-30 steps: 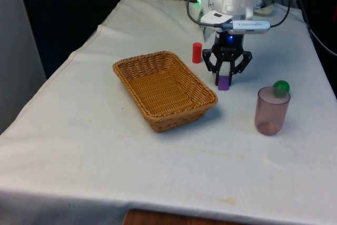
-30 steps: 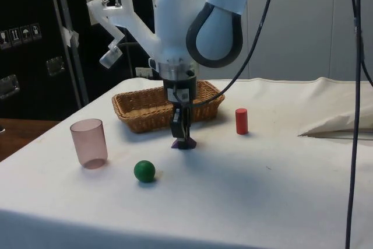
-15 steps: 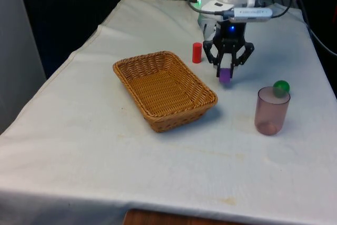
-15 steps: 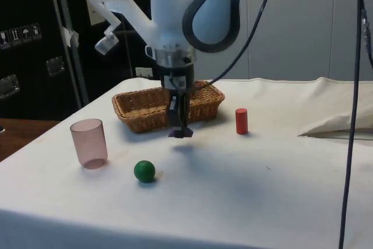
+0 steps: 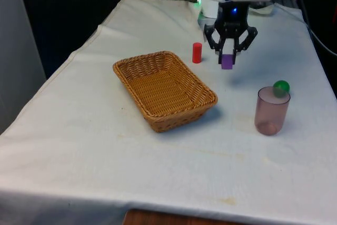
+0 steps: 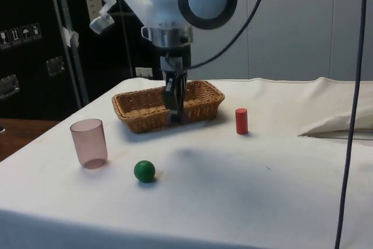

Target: Pick up the triangular block and place it into the basket.

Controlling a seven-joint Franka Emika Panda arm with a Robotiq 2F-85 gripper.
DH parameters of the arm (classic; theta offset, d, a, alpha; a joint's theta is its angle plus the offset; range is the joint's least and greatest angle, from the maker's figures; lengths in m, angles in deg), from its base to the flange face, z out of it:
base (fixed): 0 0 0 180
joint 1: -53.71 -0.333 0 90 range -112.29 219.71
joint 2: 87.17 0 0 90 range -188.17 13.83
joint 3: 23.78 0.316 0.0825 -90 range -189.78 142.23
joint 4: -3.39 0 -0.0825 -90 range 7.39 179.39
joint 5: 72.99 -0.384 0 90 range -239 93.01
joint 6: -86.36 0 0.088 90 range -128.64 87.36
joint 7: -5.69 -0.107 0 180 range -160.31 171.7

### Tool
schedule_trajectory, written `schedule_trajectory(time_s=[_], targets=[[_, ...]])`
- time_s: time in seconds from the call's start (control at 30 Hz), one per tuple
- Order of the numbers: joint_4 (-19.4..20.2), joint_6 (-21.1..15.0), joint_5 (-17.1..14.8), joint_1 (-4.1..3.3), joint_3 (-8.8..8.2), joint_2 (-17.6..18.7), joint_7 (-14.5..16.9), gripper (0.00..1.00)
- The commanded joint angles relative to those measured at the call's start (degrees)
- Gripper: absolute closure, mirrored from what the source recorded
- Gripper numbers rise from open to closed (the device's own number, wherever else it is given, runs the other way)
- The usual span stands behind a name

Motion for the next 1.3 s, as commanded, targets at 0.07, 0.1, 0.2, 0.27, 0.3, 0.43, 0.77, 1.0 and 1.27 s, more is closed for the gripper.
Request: schedule_trajectory(time_s=[0.07, 0.1, 0.2, 0.27, 0.3, 0.43, 0.77, 1.0, 1.27], targets=[[-0.06, 2.29, 0.4, -0.06, -0.17, -2.12, 0.0, 0.66], [-0.06, 2.29, 0.4, -0.06, -0.17, -2.12, 0.0, 0.66], [-0.11, 2.98, 0.0, 0.0, 0.0, -3.09, 0.23, 0.66], [-0.23, 4.47, 0.46, 0.0, -0.23, -4.18, 0.23, 0.66], [-0.29, 4.93, 0.46, 0.0, -0.29, -4.64, 0.29, 0.66], [-0.69, 6.42, 0.57, 0.11, -0.52, -6.02, 0.8, 0.66], [-2.69, 8.25, 0.06, 0.0, -2.18, -6.7, 3.32, 0.66], [-5.84, 9.45, -0.34, 0.34, -4.47, -5.16, 6.82, 0.66], [-8.25, 9.22, -0.92, 0.63, -6.76, -3.21, 10.03, 0.66]])
